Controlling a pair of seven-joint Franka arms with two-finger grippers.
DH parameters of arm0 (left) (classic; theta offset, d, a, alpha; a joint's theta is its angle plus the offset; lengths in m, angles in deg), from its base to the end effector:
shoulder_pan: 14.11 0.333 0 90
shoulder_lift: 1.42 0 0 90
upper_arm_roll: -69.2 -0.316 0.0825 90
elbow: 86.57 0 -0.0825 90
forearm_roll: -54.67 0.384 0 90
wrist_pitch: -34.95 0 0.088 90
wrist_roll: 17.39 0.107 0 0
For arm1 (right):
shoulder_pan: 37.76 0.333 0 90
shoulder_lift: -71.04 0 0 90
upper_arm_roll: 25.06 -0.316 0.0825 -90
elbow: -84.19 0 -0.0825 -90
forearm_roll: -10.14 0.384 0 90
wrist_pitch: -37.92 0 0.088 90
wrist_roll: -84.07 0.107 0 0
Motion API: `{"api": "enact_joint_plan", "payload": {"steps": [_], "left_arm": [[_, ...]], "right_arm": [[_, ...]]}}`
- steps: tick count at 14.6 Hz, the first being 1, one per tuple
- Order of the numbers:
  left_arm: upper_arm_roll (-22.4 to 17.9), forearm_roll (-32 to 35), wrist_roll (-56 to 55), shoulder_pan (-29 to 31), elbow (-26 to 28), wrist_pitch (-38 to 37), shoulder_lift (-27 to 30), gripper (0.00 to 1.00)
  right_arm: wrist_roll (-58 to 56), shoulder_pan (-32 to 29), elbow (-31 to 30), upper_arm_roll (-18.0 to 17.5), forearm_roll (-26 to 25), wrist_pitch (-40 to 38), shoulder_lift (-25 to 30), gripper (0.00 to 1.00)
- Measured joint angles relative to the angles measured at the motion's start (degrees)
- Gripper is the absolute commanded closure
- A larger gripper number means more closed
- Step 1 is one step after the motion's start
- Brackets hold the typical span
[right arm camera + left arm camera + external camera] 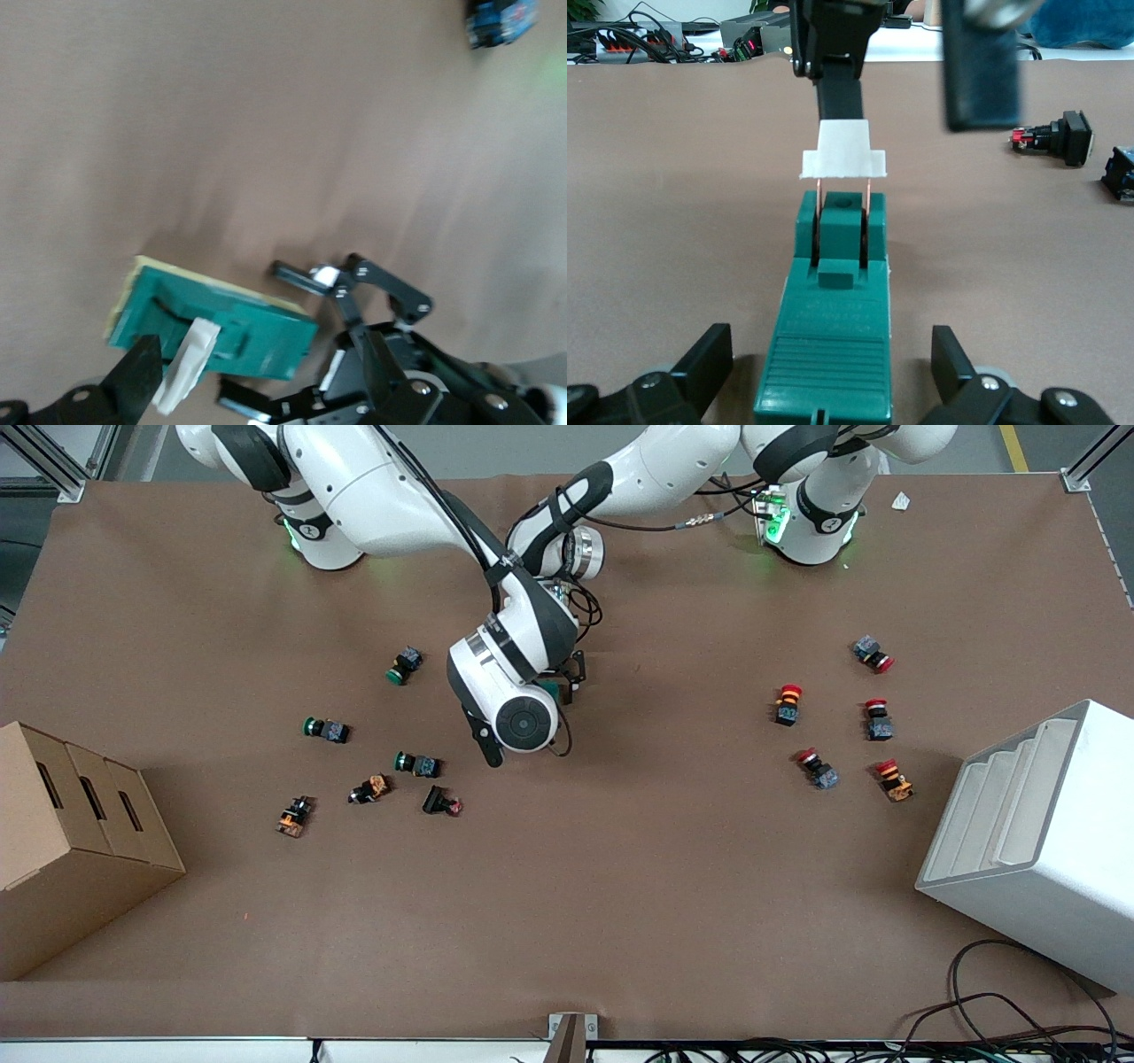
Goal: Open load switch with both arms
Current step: 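Press the white handle down into the contacts with the right gripper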
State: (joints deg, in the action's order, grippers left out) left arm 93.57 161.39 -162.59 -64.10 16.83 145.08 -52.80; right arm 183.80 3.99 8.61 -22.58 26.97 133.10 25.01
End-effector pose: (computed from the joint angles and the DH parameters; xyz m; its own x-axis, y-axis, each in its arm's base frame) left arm 0.2378 -0.5706 0.0739 0.4586 -0.0075 0.8886 -0.0379 -0.9992 0.0111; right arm 0.5108 0.4622 0.2301 0.3769 -0.9159 -0.1381 -0.7851 -0.3950 0.4771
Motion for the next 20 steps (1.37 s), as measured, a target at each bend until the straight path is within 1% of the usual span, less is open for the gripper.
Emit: {"api": "enact_joint_plan", "payload": {"steps": [6,12,20], "left_arm": [[0.0,0.0,0.0,0.0,0.0,0.0,0.0,0.01],[0.0,0.0,0.0,0.0,0.0,0.0,0.0,0.01],[0.0,0.0,0.0,0.0,0.0,0.0,0.0,0.01]], "right_arm": [[0.0,0.3,0.0,-0.1,0.0,-1.6,0.0,0.00],[0.0,3.3,-0.4,-0.2,0.0,-2.9,0.0,0.00],[0.0,4.3,-2.8,-0.2,0.0,-2.2,-0.3,0.00]]}}
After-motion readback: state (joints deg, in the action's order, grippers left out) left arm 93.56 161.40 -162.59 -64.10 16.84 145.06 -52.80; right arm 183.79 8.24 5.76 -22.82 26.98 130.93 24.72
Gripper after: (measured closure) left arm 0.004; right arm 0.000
